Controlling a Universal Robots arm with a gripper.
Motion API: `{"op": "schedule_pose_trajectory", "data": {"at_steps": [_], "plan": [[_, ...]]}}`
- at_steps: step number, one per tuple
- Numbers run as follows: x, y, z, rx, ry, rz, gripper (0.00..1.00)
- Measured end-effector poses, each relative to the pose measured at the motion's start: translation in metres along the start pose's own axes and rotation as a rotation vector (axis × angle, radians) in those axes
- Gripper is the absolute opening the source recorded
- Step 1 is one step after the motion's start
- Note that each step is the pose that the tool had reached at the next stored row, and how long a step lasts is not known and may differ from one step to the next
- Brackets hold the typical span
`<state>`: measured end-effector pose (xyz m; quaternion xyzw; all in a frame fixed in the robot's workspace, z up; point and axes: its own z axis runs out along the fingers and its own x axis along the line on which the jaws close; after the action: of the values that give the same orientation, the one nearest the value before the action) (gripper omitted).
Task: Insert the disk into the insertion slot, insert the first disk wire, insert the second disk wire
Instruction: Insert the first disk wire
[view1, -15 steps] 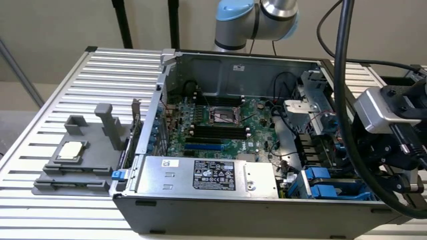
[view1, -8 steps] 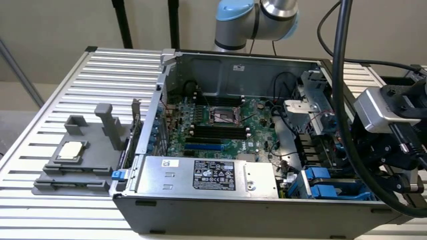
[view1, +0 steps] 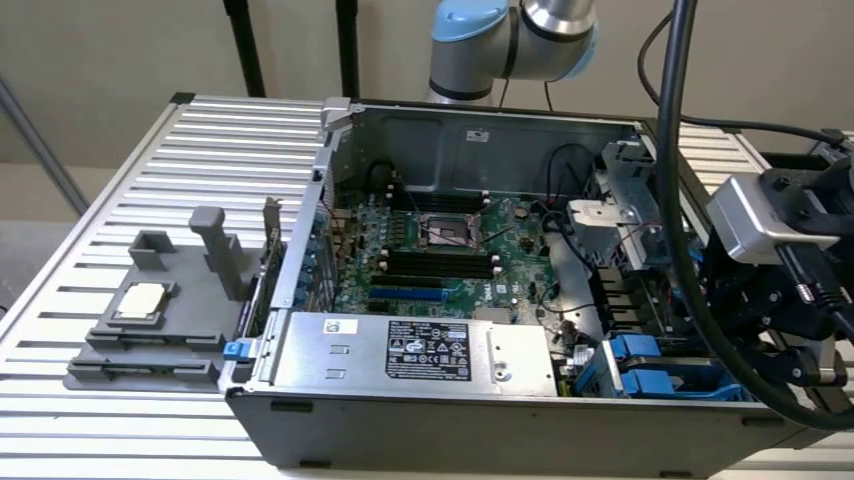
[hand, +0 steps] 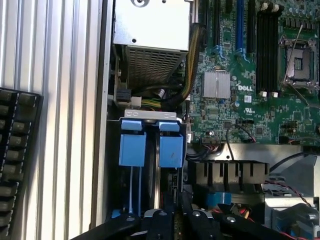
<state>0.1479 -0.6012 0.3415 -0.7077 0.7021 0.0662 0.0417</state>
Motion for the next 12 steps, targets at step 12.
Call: {"op": "schedule_pose_trajectory", "data": {"at_steps": [12], "plan": [[-0.0040, 0.0000, 0.0008, 0.0028, 0.0144, 0.014, 0.16]]}}
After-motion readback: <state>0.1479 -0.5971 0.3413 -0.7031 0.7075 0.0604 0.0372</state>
